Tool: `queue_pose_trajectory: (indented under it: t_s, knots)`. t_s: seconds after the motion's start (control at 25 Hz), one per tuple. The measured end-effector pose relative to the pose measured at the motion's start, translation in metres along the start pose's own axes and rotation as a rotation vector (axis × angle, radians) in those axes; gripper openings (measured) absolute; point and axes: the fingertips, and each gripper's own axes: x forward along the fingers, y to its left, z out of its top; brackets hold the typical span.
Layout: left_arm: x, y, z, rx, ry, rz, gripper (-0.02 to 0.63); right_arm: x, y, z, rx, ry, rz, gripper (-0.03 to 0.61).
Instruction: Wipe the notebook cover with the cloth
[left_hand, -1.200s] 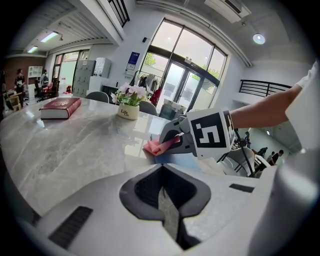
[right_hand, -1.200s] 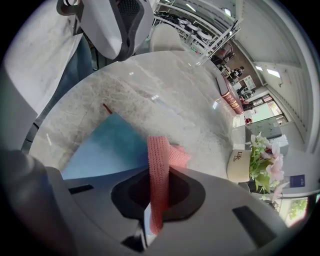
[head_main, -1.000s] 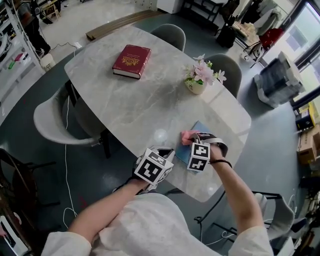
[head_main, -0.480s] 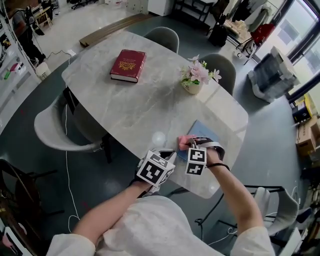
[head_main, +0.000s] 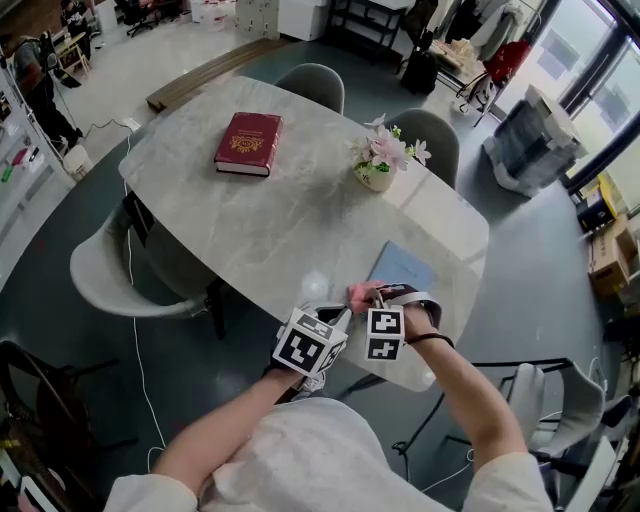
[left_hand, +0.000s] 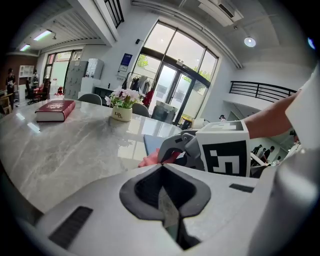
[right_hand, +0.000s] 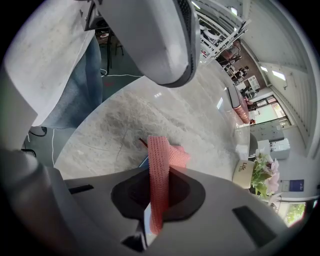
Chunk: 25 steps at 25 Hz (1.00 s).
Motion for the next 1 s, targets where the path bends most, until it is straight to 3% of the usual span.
queue_pose_trajectory:
  t_s: [0.28,0.48,0.72,1.0]
  knots:
    - [-0.006,-0.004,-0.002,0.011,-0.003,-0.019,0.006,-0.005,0.012,0.006,0.037,0.008,-0.004,0.015]
    - [-0.009,-0.005,-0.003,0.032,0.001,-0.033,0.006,-0.015,0.014,0.011,0.121,-0.019,-0.029,0.015]
    - [-0.013,-0.013,0.0,0.05,-0.001,-0.052,0.006,-0.041,0.015,0.02,0.307,-0.096,-0.079,0.015]
    - [-0.019,-0.026,0.01,0.112,-0.018,-0.076,0.006,-0.077,0.016,0.014,0.617,-0.188,-0.176,0.015]
